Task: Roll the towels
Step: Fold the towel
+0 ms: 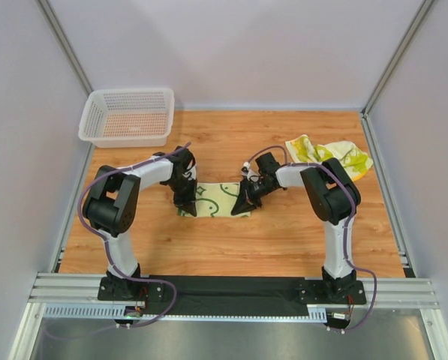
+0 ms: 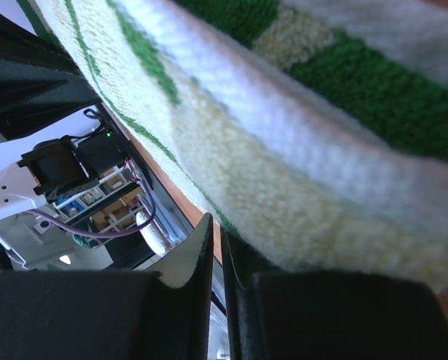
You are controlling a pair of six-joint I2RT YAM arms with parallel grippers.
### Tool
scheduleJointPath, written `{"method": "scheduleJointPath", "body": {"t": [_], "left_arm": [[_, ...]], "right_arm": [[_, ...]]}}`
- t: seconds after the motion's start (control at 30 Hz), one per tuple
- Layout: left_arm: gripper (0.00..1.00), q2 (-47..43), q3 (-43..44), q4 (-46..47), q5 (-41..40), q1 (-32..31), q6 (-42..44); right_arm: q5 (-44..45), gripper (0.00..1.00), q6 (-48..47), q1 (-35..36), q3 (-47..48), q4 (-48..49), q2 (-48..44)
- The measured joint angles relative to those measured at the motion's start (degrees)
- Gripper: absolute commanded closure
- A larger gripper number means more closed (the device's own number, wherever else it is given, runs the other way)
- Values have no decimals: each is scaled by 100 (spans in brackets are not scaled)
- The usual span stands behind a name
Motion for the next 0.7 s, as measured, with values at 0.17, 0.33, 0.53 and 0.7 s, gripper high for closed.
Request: {"method": "scheduleJointPath", "body": {"t": [0.17, 0.33, 0.53, 0.7], "left_arm": [[92, -72, -37, 9, -50, 101, 81], [91, -157, -42, -63, -343, 304, 256], [90, -179, -37, -98, -409, 570, 391], [80, -179, 57, -238, -647, 717, 531]], "right_arm": [[-175, 90, 22, -111, -203, 249, -35], [-146, 90, 42, -254, -485, 278, -234], [39, 90, 39, -317, -634, 120, -455], [354, 89, -20, -319, -605, -232, -752]]}}
